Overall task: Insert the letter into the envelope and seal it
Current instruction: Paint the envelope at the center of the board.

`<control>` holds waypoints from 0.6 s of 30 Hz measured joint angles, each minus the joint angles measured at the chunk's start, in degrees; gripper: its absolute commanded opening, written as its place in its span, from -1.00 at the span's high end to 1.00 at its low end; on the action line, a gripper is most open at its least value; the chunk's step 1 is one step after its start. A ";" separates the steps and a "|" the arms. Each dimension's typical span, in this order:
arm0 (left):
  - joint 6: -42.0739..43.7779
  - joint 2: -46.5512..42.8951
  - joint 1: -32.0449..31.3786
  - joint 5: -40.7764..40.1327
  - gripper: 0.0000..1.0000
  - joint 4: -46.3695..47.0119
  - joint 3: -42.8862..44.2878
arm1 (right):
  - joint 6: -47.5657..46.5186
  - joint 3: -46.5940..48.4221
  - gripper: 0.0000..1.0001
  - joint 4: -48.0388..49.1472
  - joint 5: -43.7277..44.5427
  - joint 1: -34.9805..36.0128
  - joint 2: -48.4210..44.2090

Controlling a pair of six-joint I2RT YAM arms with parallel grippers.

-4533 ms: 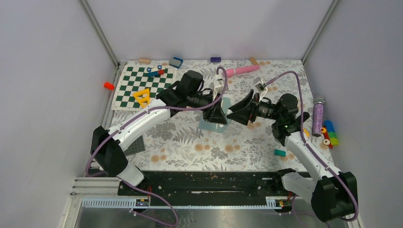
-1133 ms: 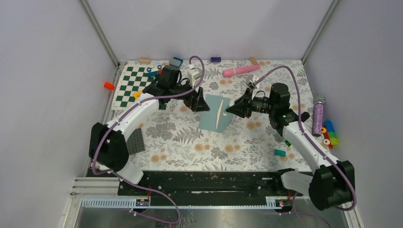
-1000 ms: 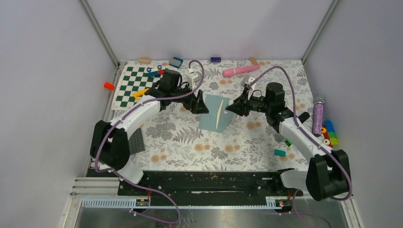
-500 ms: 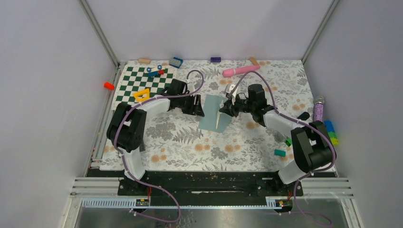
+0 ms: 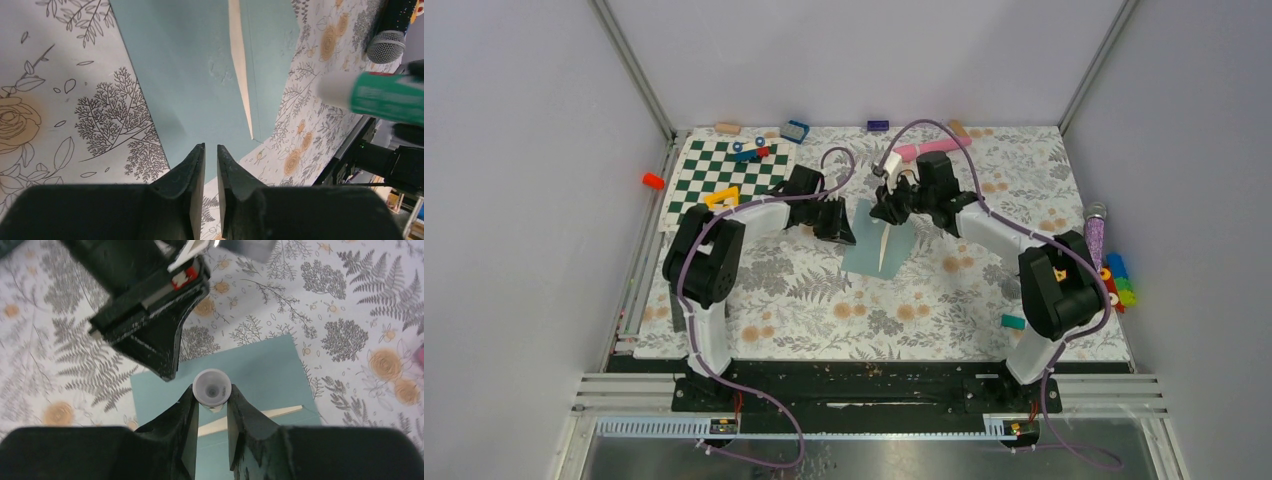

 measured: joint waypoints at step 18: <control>-5.20 3.76 -0.55 -1.84 0.84 0.96 0.00 | 38.10 2.21 1.00 -2.49 11.69 0.04 8.57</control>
